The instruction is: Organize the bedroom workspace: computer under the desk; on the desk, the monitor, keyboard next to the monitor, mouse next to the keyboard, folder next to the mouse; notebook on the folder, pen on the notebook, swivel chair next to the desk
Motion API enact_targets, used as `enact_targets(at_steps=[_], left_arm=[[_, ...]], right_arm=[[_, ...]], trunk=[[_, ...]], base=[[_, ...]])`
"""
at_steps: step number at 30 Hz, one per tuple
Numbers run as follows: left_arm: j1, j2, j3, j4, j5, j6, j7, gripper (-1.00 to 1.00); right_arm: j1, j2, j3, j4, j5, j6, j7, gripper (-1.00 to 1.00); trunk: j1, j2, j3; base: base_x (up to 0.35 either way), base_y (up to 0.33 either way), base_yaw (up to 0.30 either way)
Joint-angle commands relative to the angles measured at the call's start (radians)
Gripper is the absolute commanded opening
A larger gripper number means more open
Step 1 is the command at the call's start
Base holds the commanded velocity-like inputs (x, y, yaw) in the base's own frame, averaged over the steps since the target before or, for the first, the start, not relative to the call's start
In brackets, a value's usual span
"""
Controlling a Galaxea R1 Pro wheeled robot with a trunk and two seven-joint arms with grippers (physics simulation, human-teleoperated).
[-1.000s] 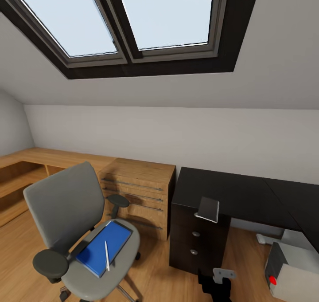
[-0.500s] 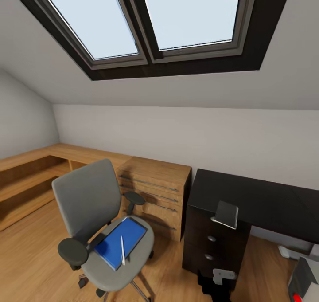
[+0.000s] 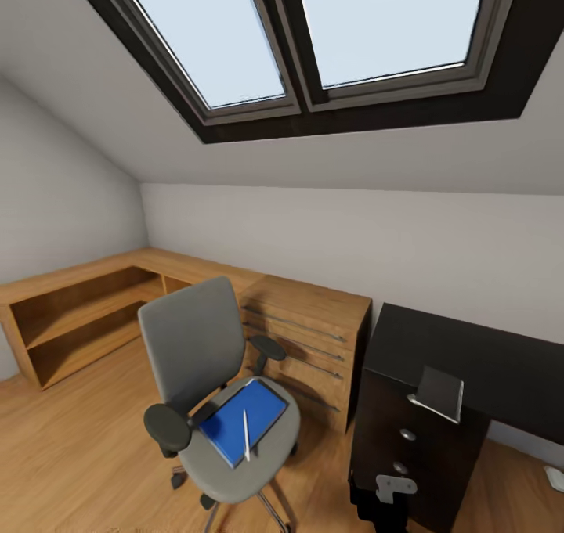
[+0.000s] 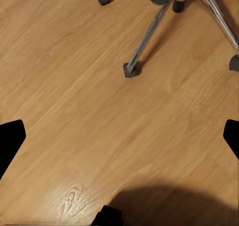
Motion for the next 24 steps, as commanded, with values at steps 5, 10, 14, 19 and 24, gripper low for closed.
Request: enact_targets(at_steps=[5,10,14,19,24], left_arm=[[-0.002,0.016,0.012,0.0,0.01,-0.002,0.009,1.0],[-0.001,0.031,0.104,0.0,0.011,-0.006,0.008,1.0],[-0.002,0.034,0.148,0.0,0.011,-0.006,0.008,1.0],[-0.001,0.039,0.167,0.0,0.011,-0.007,0.008,1.0],[-0.002,0.041,0.173,0.0,0.011,-0.007,0.008,1.0]], right_arm=[[-0.001,0.001,-0.006,0.002,0.001,-0.005,0.001,1.0],[-0.001,0.0,-0.006,0.002,0.001,-0.005,0.001,1.0],[-0.001,0.0,-0.006,0.002,0.001,-0.005,0.001,1.0],[-0.001,0.0,-0.006,0.002,0.001,-0.005,0.001,1.0],[-0.001,0.0,-0.006,0.002,0.001,-0.005,0.001,1.0]], trunk=[[0.0,-0.001,-0.001],[0.0,-0.001,-0.001],[0.0,-0.001,-0.001],[0.0,-0.001,-0.001],[0.0,-0.001,-0.001]], base=[[0.0,0.0,0.277],[0.0,0.0,0.277],[0.0,0.0,0.277],[0.0,0.0,0.277],[0.0,0.0,0.276]])
